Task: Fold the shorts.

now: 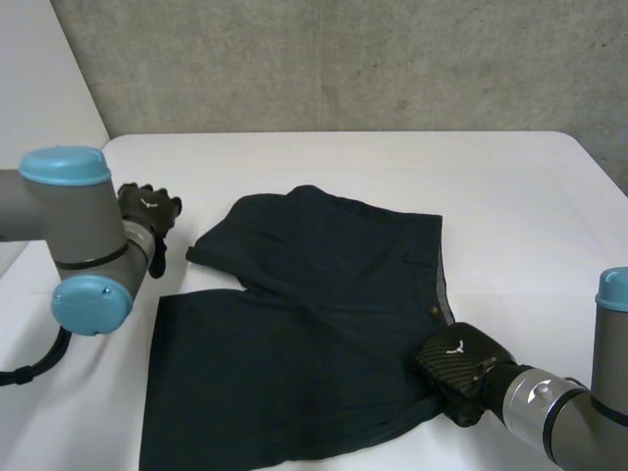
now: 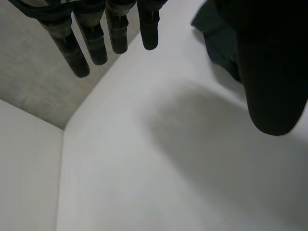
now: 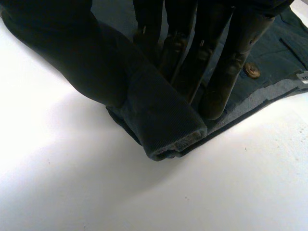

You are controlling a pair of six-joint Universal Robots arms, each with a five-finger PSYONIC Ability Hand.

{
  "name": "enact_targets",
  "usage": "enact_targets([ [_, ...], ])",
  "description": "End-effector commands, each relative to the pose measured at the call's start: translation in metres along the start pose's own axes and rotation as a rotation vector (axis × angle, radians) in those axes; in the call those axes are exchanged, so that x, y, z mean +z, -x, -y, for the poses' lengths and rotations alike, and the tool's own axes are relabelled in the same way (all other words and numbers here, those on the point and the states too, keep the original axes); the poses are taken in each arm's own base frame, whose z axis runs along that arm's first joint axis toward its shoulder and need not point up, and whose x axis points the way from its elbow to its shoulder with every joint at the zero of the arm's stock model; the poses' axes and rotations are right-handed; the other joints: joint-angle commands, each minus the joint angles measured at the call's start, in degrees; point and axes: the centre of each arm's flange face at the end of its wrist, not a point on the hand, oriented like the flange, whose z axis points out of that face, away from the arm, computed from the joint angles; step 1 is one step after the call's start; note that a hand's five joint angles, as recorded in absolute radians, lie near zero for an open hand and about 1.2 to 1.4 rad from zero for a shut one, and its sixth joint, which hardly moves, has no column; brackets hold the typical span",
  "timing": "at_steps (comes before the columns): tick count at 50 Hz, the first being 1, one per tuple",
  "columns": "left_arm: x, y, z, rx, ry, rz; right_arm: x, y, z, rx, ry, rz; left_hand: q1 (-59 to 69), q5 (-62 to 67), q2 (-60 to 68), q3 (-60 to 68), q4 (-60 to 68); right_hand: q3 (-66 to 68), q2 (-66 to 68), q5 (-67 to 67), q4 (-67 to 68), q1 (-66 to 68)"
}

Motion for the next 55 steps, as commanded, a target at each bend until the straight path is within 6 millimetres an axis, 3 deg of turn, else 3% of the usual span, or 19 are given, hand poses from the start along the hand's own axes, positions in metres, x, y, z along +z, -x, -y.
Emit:
enact_targets([
  [1, -0.055, 0.012, 0.013, -0.107, -0.044, -0.054, 0.000, 0.000, 0.000, 0.014, -0.006, -0.003, -0.4, -0.1, -0.3, -0.7, -0.2, 11.5, 12.6, 14.7, 11.6, 23.0],
  [4, -0.077, 0.006, 0.007, -0.120, -0.037, -0.130, 0.002, -0.003, 0.003, 0.075, -0.030, -0.021, -0.2, 0.0, -0.1, -0.5, 0.0, 11.5, 12.6, 14.7, 11.6, 23.0],
  [12, -0.164, -0.016, -0.032, -0.138, 0.094, -0.334, 0.003, -0.008, 0.008, 0.219, -0.056, -0.033, 0.8, 1.1, 0.9, 0.5, 1.0, 11.5, 12.6, 14.7, 11.6, 23.0],
  [20, -0.217, -0.027, -0.048, -0.222, 0.116, -0.374, 0.010, -0.018, 0.017, 0.373, -0.140, -0.065, 1.6, 1.9, 1.7, 1.3, 1.8, 11.5, 12.6, 14.7, 11.6, 23.0],
  [26, -0.224, -0.032, -0.057, -0.296, 0.162, -0.376, 0.020, -0.033, 0.013, 0.527, -0.156, -0.089, 2.2, 2.4, 2.2, 1.8, 2.3, 11.5, 12.6, 14.7, 11.6, 23.0],
  [36, -0.227, -0.050, -0.072, -0.286, 0.263, -0.391, 0.022, -0.039, 0.010, 0.558, -0.164, -0.112, 2.3, 2.6, 2.4, 2.0, 2.5, 11.5, 12.6, 14.7, 11.6, 23.0],
  [40, -0.216, -0.055, -0.079, -0.257, 0.286, -0.338, 0.022, -0.039, 0.009, 0.562, -0.163, -0.109, 4.5, 4.7, 4.6, 4.2, 4.7, 11.5, 12.6, 14.7, 11.6, 23.0],
  [42, -0.209, -0.055, -0.081, -0.253, 0.283, -0.301, 0.021, -0.038, 0.008, 0.562, -0.158, -0.106, 11.0, 11.3, 11.1, 10.7, 11.2, 11.5, 12.6, 14.7, 11.6, 23.0],
  [45, -0.197, -0.056, -0.082, -0.249, 0.258, -0.228, 0.021, -0.036, 0.009, 0.541, -0.156, -0.097, 50.6, 50.9, 50.7, 50.3, 50.8, 11.5, 12.6, 14.7, 11.6, 23.0],
  [47, -0.194, -0.056, -0.078, -0.245, 0.223, -0.206, 0.020, -0.037, 0.011, 0.520, -0.158, -0.098, 66.8, 67.1, 66.9, 66.5, 67.0, 11.5, 12.6, 14.7, 11.6, 23.0],
  [50, -0.196, -0.055, -0.071, -0.242, 0.186, -0.209, 0.011, -0.034, 0.016, 0.413, -0.143, -0.089, 66.9, 67.1, 67.0, 66.6, 67.1, 11.5, 12.6, 14.7, 11.6, 23.0],
  [55, -0.225, -0.036, -0.048, -0.179, 0.120, -0.219, -0.018, -0.024, 0.023, 0.149, -0.068, -0.051, 66.9, 67.1, 67.0, 66.6, 67.1, 11.5, 12.6, 14.7, 11.6, 23.0],
])
